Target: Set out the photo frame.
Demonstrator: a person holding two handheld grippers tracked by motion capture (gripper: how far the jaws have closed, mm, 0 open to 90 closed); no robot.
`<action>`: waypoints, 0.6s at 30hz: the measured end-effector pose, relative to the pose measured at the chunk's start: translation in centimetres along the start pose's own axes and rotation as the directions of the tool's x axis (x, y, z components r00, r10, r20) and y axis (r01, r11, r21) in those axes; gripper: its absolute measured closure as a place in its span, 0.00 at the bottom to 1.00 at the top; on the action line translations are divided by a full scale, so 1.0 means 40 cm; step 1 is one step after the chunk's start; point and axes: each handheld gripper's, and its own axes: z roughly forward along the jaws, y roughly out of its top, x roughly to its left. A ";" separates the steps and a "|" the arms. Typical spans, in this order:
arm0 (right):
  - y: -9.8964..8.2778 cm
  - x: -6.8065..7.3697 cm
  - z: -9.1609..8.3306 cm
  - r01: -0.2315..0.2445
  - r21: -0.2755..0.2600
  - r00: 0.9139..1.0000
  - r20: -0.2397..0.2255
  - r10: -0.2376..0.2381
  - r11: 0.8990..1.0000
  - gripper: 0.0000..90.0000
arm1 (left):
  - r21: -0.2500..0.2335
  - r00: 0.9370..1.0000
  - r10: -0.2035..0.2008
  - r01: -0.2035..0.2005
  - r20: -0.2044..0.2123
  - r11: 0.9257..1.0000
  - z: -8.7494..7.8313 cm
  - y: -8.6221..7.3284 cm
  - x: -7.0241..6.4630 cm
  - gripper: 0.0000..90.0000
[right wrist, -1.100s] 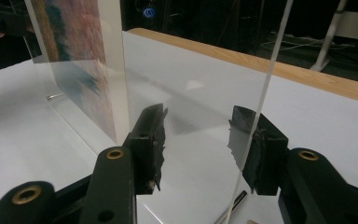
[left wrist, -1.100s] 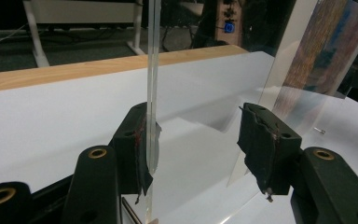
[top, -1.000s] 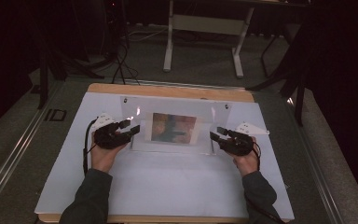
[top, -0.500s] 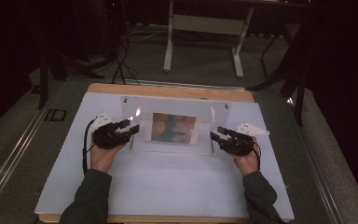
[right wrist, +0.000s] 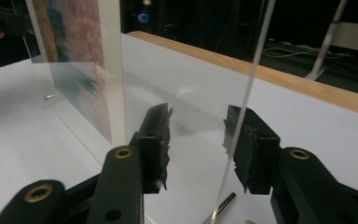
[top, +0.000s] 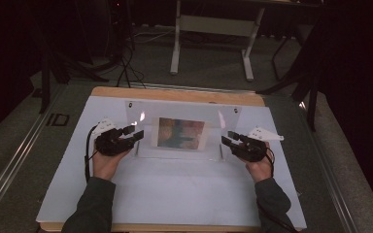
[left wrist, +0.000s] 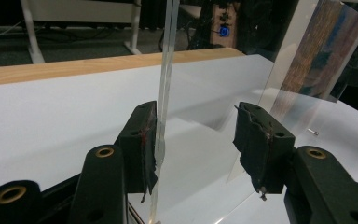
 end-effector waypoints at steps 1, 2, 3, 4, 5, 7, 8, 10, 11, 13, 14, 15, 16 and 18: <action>0.000 0.001 0.000 0.001 0.001 1.000 0.000 -0.001 1.000 0.65 | 0.000 1.000 0.001 -0.001 0.001 1.000 0.000 0.000 0.000 0.55; 0.000 0.001 0.001 0.003 0.001 1.000 0.001 -0.003 1.000 0.65 | 0.000 1.000 0.002 -0.002 0.001 1.000 -0.001 0.000 0.000 0.55; 0.000 0.001 0.000 0.003 0.001 1.000 0.000 -0.003 1.000 0.65 | 0.001 1.000 -0.001 0.001 0.000 1.000 -0.001 0.000 0.000 0.55; 0.000 0.001 0.001 0.002 0.000 1.000 0.000 -0.002 1.000 0.65 | 0.000 1.000 -0.001 0.001 -0.001 1.000 0.000 0.000 -0.001 0.55; 0.000 0.001 0.001 0.000 0.000 1.000 0.001 0.000 1.000 0.65 | 0.000 1.000 0.000 0.000 -0.003 1.000 0.000 0.000 -0.001 0.55; 0.000 0.001 0.002 -0.001 0.003 1.000 0.003 0.001 1.000 0.62 | 0.000 1.000 -0.002 0.002 -0.001 1.000 0.000 0.000 0.001 0.55; 0.000 0.000 0.003 0.001 0.008 1.000 0.006 -0.001 1.000 0.61 | -0.001 1.000 -0.002 0.002 0.000 1.000 0.001 -0.001 0.001 0.54; 0.000 0.000 0.003 0.003 0.019 1.000 0.005 -0.003 1.000 0.56 | -0.003 1.000 -0.002 0.002 -0.007 1.000 0.000 -0.001 0.003 0.53; 0.000 -0.001 0.003 0.001 0.025 1.000 0.003 -0.001 1.000 0.53 | -0.003 1.000 -0.003 0.003 -0.012 1.000 -0.003 -0.001 0.005 0.52; 0.002 -0.005 0.005 -0.006 0.049 1.000 -0.002 0.006 0.999 0.50 | -0.012 1.000 -0.011 0.011 -0.013 1.000 -0.009 0.000 0.011 0.51; 0.002 -0.007 0.002 -0.001 0.053 1.000 -0.005 0.001 0.999 0.49 | -0.016 1.000 -0.013 0.013 -0.015 1.000 -0.013 0.000 0.014 0.51; 0.003 -0.009 0.000 -0.003 0.055 1.000 -0.012 0.003 0.999 0.49 | -0.020 1.000 -0.015 0.015 -0.022 1.000 -0.017 0.001 0.016 0.51; 0.003 -0.010 -0.002 -0.003 0.057 1.000 -0.015 0.004 0.998 0.49 | -0.023 1.000 -0.020 0.019 -0.023 1.000 -0.022 0.001 0.018 0.51; 0.006 -0.013 -0.009 0.003 0.055 1.000 -0.017 -0.003 0.998 0.48 | -0.027 0.999 -0.025 0.024 -0.028 0.999 -0.031 0.002 0.023 0.51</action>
